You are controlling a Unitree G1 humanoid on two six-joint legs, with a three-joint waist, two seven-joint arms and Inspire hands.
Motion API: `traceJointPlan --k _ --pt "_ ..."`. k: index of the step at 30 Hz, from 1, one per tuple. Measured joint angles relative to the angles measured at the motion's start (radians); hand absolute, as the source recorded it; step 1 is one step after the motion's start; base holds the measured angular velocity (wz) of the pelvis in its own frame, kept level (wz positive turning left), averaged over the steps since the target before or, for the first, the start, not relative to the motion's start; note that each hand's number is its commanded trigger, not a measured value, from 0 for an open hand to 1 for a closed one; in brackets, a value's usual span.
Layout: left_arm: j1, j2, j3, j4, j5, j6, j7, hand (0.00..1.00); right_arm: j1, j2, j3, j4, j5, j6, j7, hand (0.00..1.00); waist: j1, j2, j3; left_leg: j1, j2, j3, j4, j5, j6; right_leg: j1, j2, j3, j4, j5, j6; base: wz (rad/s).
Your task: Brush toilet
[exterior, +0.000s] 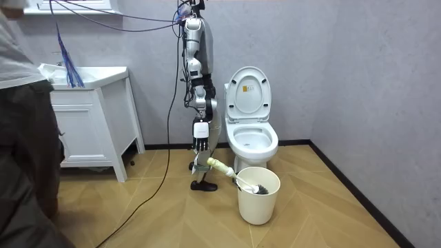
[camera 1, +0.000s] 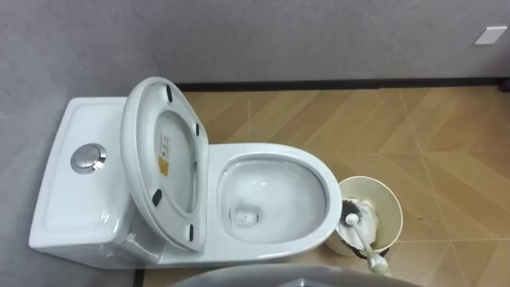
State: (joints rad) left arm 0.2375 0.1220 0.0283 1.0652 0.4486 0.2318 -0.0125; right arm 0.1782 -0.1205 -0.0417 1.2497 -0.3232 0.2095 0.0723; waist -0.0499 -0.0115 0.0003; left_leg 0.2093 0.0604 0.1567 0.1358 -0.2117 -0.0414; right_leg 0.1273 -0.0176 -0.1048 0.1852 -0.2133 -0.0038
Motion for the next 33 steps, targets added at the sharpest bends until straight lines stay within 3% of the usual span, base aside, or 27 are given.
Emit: traceJointPlan --k 15,29,33 --pt "-0.006 0.004 0.007 -0.008 0.002 -0.02 0.052 0.0 0.0 -0.002 0.019 -0.039 0.001 -0.03 -0.037 0.0 0.002 0.007 0.0002 0.007 0.0 0.005 0.0 0.0 0.0 0.004 0.002 0.016 0.002 0.001 0.0 -0.03" --pt "-0.006 0.005 0.008 -0.008 0.004 -0.073 0.089 0.0 -0.01 -0.002 -0.012 -0.087 0.0 -0.093 -0.167 0.0 0.002 0.014 0.0021 0.005 -0.001 0.006 -0.001 0.0 0.0 0.001 0.001 0.017 -0.002 0.0 0.0 0.0" --pt "-0.006 0.005 0.008 -0.012 0.004 -0.091 0.094 0.0 -0.013 -0.002 -0.059 -0.136 0.014 -0.144 -0.24 0.0 0.003 0.018 0.0029 -0.004 -0.001 0.007 -0.001 0.0 0.0 -0.007 0.001 0.016 -0.002 0.001 0.001 0.0"
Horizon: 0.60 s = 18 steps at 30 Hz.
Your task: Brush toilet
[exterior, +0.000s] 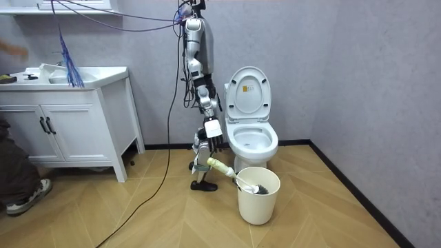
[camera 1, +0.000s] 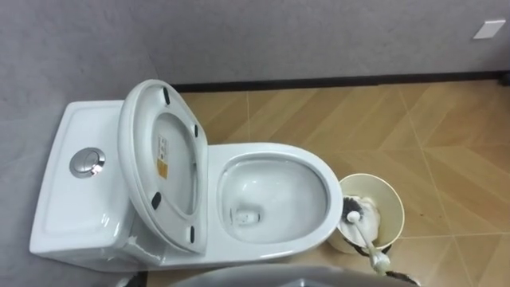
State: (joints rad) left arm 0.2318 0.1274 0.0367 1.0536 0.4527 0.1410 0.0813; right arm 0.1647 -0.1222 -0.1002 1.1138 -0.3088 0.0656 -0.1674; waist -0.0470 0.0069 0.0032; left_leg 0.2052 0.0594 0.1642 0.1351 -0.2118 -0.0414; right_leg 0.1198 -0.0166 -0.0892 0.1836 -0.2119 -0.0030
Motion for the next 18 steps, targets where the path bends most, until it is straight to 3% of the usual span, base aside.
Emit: traceJointPlan --k 3,9,18 --pt "0.001 0.004 0.0 0.0 -0.001 -0.008 0.014 0.0 -0.013 -0.001 -0.003 -0.028 0.039 -0.044 -0.056 0.0 0.0 0.0 0.0 -0.004 0.0 -0.001 0.0 0.0 0.0 0.0 0.0 -0.004 -0.003 0.0 0.0 0.04" --pt "0.003 0.008 0.001 -0.011 -0.001 -0.034 0.025 0.0 -0.035 -0.001 -0.003 -0.03 0.086 -0.094 -0.11 0.0 0.001 0.0 -0.0016 -0.019 0.0 -0.004 0.0 0.0 0.0 0.0 -0.002 -0.02 -0.015 0.007 0.001 0.05" --pt "-0.031 0.011 -0.001 -0.028 -0.035 -0.057 0.025 0.0 -0.079 -0.007 -0.003 -0.03 0.158 -0.099 -0.196 0.0 0.001 0.002 -0.0077 -0.09 0.0 -0.007 0.005 0.0 0.0 -0.071 -0.006 -0.043 0.013 0.007 0.0 0.04"
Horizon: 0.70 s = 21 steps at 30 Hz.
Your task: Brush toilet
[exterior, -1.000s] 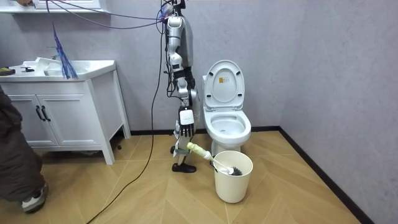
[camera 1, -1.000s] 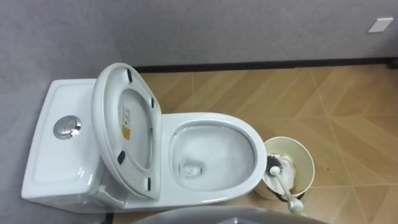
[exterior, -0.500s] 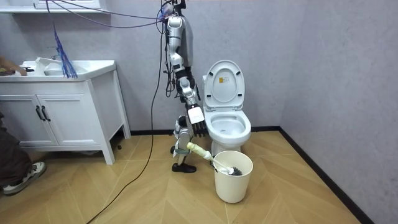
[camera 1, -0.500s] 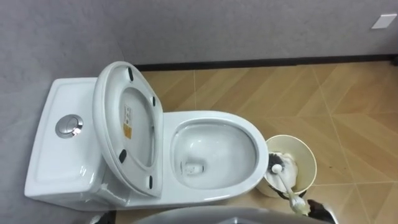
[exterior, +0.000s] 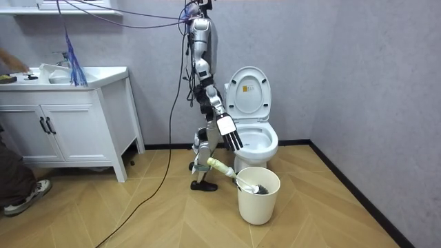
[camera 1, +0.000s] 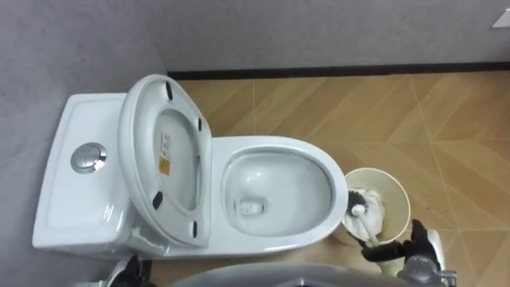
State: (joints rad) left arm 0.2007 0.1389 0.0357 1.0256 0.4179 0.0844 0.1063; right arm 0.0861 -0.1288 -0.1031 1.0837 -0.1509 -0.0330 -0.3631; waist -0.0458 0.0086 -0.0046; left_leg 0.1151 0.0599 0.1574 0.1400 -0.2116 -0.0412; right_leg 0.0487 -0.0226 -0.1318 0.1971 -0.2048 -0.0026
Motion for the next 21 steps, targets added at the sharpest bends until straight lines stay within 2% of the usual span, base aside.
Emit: traceJointPlan --k 1,2,3,6,7,10,12,15,17,21 --pt "-0.013 0.0 0.001 0.0 -0.006 -0.002 0.0 0.0 -0.017 0.0 0.0 0.006 0.0 0.0 -0.008 0.0 0.0 0.003 0.0014 -0.021 -0.001 -0.003 0.014 0.0 0.0 -0.023 -0.004 -0.002 0.016 0.0 0.0 0.06" --pt "-0.027 0.0 0.001 0.0 -0.015 -0.003 0.0 0.0 -0.037 0.0 -0.001 0.016 -0.003 -0.001 -0.02 0.0 -0.003 -0.006 0.0073 -0.046 -0.002 -0.005 0.028 0.0 0.0 -0.046 -0.008 -0.005 0.028 0.0 0.0 0.12" --pt "-0.041 0.002 0.0 0.0 -0.023 -0.006 0.0 0.0 -0.049 0.0 0.0 0.021 -0.003 -0.002 -0.038 0.0 -0.003 -0.002 0.0057 -0.073 -0.003 -0.007 0.034 0.0 0.0 -0.064 -0.011 -0.01 0.031 0.0 0.0 0.14" --pt "-0.069 0.013 -0.01 -0.006 -0.054 -0.021 0.001 0.0 -0.087 -0.001 0.004 0.056 0.0 -0.013 -0.067 0.0 -0.002 -0.011 0.0133 -0.129 -0.004 -0.013 0.062 0.0 0.0 -0.122 -0.016 -0.013 0.062 0.0 0.0 0.15" --pt "-0.085 0.017 -0.024 -0.006 -0.079 -0.029 0.001 0.0 -0.1 -0.004 0.004 0.072 0.007 -0.017 -0.079 0.0 -0.002 -0.012 0.0146 -0.163 -0.006 -0.024 0.078 0.0 0.0 -0.149 -0.021 -0.027 0.074 0.0 0.0 0.2" --pt "-0.121 0.019 -0.044 -0.007 -0.14 -0.057 0.001 0.0 -0.13 -0.024 0.004 0.11 0.005 -0.025 -0.086 0.0 -0.002 -0.009 0.0168 -0.257 -0.012 -0.024 0.128 -0.001 0.003 -0.235 -0.037 -0.037 0.119 0.0 0.0 0.13" --pt "-0.142 0.018 -0.042 -0.016 -0.154 -0.064 0.001 0.0 -0.148 -0.04 0.003 0.134 0.007 -0.033 -0.097 0.0 0.0 -0.006 0.0187 -0.312 -0.016 -0.025 0.161 -0.001 0.004 -0.284 -0.045 -0.037 0.145 0.0 0.0 0.06" --pt "-0.172 0.017 -0.048 -0.041 -0.179 -0.066 0.001 0.0 -0.183 -0.066 0.004 0.169 0.052 -0.039 -0.111 0.0 0.005 -0.004 0.0199 -0.405 -0.017 -0.027 0.217 -0.006 0.023 -0.369 -0.054 -0.039 0.19 -0.001 -0.002 0.08" --pt "-0.204 0.007 -0.063 -0.064 -0.214 -0.071 0.001 0.0 -0.224 -0.093 0.003 0.203 0.077 -0.039 -0.125 0.0 0.012 0.005 0.0287 -0.489 -0.018 -0.027 0.272 -0.009 0.036 -0.443 -0.065 -0.045 0.232 -0.001 -0.002 0.13" --pt "-0.27 0.005 -0.089 -0.067 -0.304 -0.083 0.012 0.0 -0.285 -0.123 0.004 0.249 0.133 -0.038 -0.131 0.0 0.029 0.003 0.0343 -0.599 -0.024 -0.023 0.335 -0.012 0.056 -0.557 -0.083 -0.034 0.306 -0.009 -0.001 0.11"
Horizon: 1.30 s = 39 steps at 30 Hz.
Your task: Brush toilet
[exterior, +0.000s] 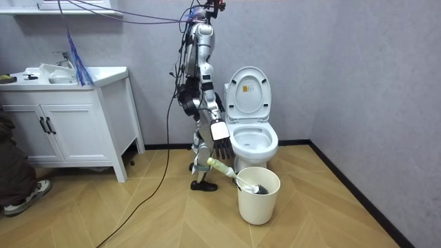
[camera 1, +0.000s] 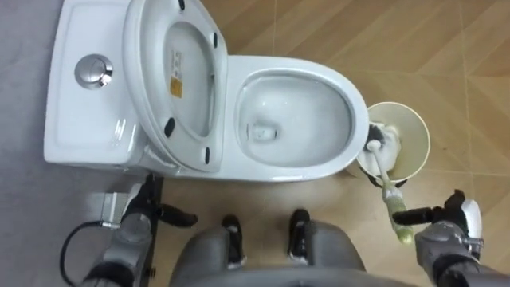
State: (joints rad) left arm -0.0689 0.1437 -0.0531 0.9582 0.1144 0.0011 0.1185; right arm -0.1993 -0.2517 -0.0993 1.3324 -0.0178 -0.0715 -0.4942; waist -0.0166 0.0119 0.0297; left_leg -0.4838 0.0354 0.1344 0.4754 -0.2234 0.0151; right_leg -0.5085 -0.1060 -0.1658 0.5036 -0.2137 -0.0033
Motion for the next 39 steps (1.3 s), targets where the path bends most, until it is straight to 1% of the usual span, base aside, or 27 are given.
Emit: traceJointPlan --k 1,2,3,5,6,8,11,13,15,16,18,20,21,22,23,24,26,27,28,30,33,35,37,39 --pt "-0.007 -0.001 -0.013 -0.022 -0.031 0.0 0.009 0.0 -0.022 -0.011 0.001 0.002 0.033 0.005 -0.004 0.0 0.003 -0.003 0.0037 -0.037 -0.003 0.001 0.024 -0.003 0.005 -0.04 -0.008 0.003 0.031 -0.006 0.001 0.09" --pt "-0.009 -0.001 -0.032 -0.056 -0.063 0.001 0.013 0.0 -0.041 -0.027 0.004 0.003 0.058 0.009 -0.006 0.0 0.002 -0.003 0.0055 -0.074 -0.011 -0.001 0.037 -0.003 0.01 -0.081 -0.019 0.006 0.061 -0.011 0.002 0.14" --pt "-0.009 0.0 -0.049 -0.088 -0.093 0.001 0.024 0.0 -0.054 -0.043 0.015 0.008 0.071 0.011 -0.007 0.0 0.001 -0.004 0.007 -0.109 -0.014 -0.001 0.049 0.001 0.016 -0.12 -0.031 0.002 0.086 -0.013 0.003 0.19" --pt "-0.01 0.002 -0.074 -0.128 -0.146 0.001 0.03 0.0 -0.072 -0.065 0.041 0.007 0.096 0.025 -0.006 0.0 0.003 -0.004 0.0073 -0.157 -0.014 -0.001 0.077 0.002 0.021 -0.166 -0.042 0.0 0.117 -0.015 0.003 0.15" --pt "-0.01 0.003 -0.081 -0.139 -0.16 0.001 0.03 0.0 -0.075 -0.069 0.048 0.008 0.101 0.03 -0.006 0.0 0.003 -0.004 0.0076 -0.172 -0.015 -0.001 0.086 0.001 0.022 -0.18 -0.045 -0.001 0.127 -0.016 0.002 0.11" --pt "-0.015 0.005 -0.102 -0.179 -0.194 0.001 0.029 0.0 -0.085 -0.086 0.079 0.004 0.11 0.042 -0.002 0.0 0.009 -0.003 0.0087 -0.238 -0.013 -0.006 0.131 -0.003 0.028 -0.235 -0.05 -0.007 0.161 -0.02 0.0 0.12" --pt "-0.035 0.013 -0.13 -0.215 -0.201 -0.002 0.03 0.0 -0.092 -0.109 0.08 -0.004 0.112 0.052 0.013 0.0 0.024 0.001 0.0112 -0.328 -0.011 -0.018 0.186 -0.007 0.032 -0.314 -0.054 -0.016 0.204 -0.022 -0.004 0.11" --pt "-0.058 0.014 -0.135 -0.214 -0.201 -0.002 0.026 0.0 -0.096 -0.114 0.083 -0.02 0.114 0.052 0.017 0.0 0.026 0.001 0.0121 -0.375 -0.014 -0.023 0.221 -0.012 0.034 -0.358 -0.065 -0.02 0.245 -0.03 -0.008 0.12" --pt "-0.082 0.015 -0.152 -0.214 -0.211 -0.002 0.027 0.0 -0.107 -0.118 0.105 -0.031 0.117 0.059 0.018 0.0 0.033 0.002 0.0123 -0.426 -0.012 -0.025 0.28 -0.033 0.034 -0.409 -0.069 -0.014 0.298 -0.048 -0.012 0.02" --pt "-0.09 0.014 -0.16 -0.215 -0.231 -0.003 0.026 0.0 -0.115 -0.123 0.12 -0.033 0.117 0.062 0.021 0.0 0.038 0.006 0.0148 -0.459 -0.012 -0.029 0.324 -0.048 0.034 -0.44 -0.074 -0.013 0.339 -0.063 -0.015 0.05" --pt "-0.112 0.014 -0.178 -0.217 -0.242 -0.005 0.026 0.0 -0.116 -0.133 0.141 -0.046 0.117 0.066 0.034 0.0 0.048 0.015 0.0182 -0.515 -0.013 -0.03 0.388 -0.066 0.037 -0.494 -0.091 -0.012 0.412 -0.092 -0.017 0.15" --pt "-0.119 0.02 -0.192 -0.224 -0.243 -0.009 0.026 0.0 -0.124 -0.134 0.156 -0.046 0.124 0.067 0.043 0.0 0.052 0.018 0.0181 -0.546 -0.013 -0.03 0.422 -0.076 0.037 -0.527 -0.099 -0.011 0.449 -0.105 -0.022 0.07" --pt "-0.118 0.025 -0.205 -0.239 -0.242 -0.009 0.027 0.0 -0.132 -0.135 0.172 -0.047 0.141 0.067 0.051 0.0 0.055 0.019 0.018 -0.565 -0.011 -0.027 0.443 -0.081 0.037 -0.549 -0.1 -0.001 0.472 -0.11 -0.023 0.0" --pt "-0.118 0.026 -0.211 -0.246 -0.243 -0.009 0.027 0.0 -0.136 -0.137 0.183 -0.046 0.153 0.068 0.053 0.0 0.057 0.02 0.0175 -0.575 -0.011 -0.028 0.454 -0.084 0.037 -0.56 -0.1 -0.001 0.483 -0.114 -0.024 0.0" --pt "-0.117 0.026 -0.227 -0.256 -0.243 -0.009 0.029 0.0 -0.142 -0.143 0.2 -0.048 0.176 0.072 0.061 0.0 0.06 0.026 0.0176 -0.594 -0.011 -0.028 0.475 -0.091 0.038 -0.58 -0.103 0.001 0.506 -0.121 -0.025 0.0" --pt "-0.115 0.025 -0.228 -0.262 -0.243 -0.009 0.03 0.0 -0.143 -0.145 0.203 -0.049 0.186 0.073 0.063 0.0 0.062 0.03 0.0161 -0.606 -0.011 -0.028 0.487 -0.094 0.038 -0.591 -0.104 0.002 0.518 -0.124 -0.026 0.04" --pt "-0.119 0.028 -0.245 -0.291 -0.243 -0.009 0.029 0.0 -0.147 -0.15 0.216 -0.048 0.219 0.074 0.075 0.0 0.076 0.035 0.0174 -0.648 -0.012 -0.028 0.531 -0.107 0.037 -0.637 -0.122 0.001 0.569 -0.142 -0.038 0.07" --pt "-0.124 0.027 -0.248 -0.293 -0.244 -0.009 0.028 0.0 -0.15 -0.149 0.219 -0.049 0.231 0.074 0.086 0.0 0.081 0.037 0.0176 -0.665 -0.013 -0.028 0.547 -0.11 0.036 -0.657 -0.124 0.005 0.59 -0.147 -0.04 0.08" --pt "-0.126 0.027 -0.249 -0.293 -0.244 -0.009 0.028 0.0 -0.153 -0.149 0.225 -0.049 0.237 0.074 0.091 0.0 0.081 0.038 0.017 -0.673 -0.013 -0.027 0.555 -0.112 0.035 -0.667 -0.125 0.008 0.6 -0.151 -0.041 0.07" --pt "-0.122 0.031 -0.262 -0.294 -0.281 -0.009 0.03 0.0 -0.158 -0.151 0.248 -0.049 0.266 0.073 0.095 0.0 0.081 0.04 0.0169 -0.698 -0.015 -0.025 0.585 -0.121 0.031 -0.698 -0.133 0.018 0.638 -0.166 -0.047 0.07" --pt "-0.118 0.032 -0.278 -0.297 -0.312 -0.009 0.029 0.0 -0.159 -0.155 0.275 -0.049 0.291 0.074 0.096 0.0 0.08 0.043 0.0168 -0.718 -0.015 -0.024 0.61 -0.133 0.025 -0.719 -0.137 0.021 0.668 -0.18 -0.053 0.03" --pt "-0.118 0.032 -0.283 -0.299 -0.321 -0.009 0.029 0.0 -0.16 -0.155 0.276 -0.049 0.297 0.074 0.101 0.0 0.08 0.044 0.0168 -0.731 -0.014 -0.023 0.627 -0.14 0.018 -0.733 -0.137 0.022 0.685 -0.188 -0.059 0.0" --pt "-0.113 0.032 -0.284 -0.299 -0.322 -0.009 0.028 0.0 -0.159 -0.157 0.276 -0.05 0.299 0.073 0.105 0.0 0.078 0.044 0.0169 -0.733 -0.013 -0.024 0.637 -0.144 0.016 -0.735 -0.138 0.021 0.696 -0.195 -0.063 0.0" --pt "-0.114 0.033 -0.284 -0.301 -0.322 -0.009 0.027 0.0 -0.16 -0.161 0.276 -0.051 0.298 0.073 0.105 0.0 0.078 0.044 0.0168 -0.735 -0.012 -0.024 0.64 -0.148 0.011 -0.738 -0.137 0.023 0.702 -0.2 -0.064 0.0"
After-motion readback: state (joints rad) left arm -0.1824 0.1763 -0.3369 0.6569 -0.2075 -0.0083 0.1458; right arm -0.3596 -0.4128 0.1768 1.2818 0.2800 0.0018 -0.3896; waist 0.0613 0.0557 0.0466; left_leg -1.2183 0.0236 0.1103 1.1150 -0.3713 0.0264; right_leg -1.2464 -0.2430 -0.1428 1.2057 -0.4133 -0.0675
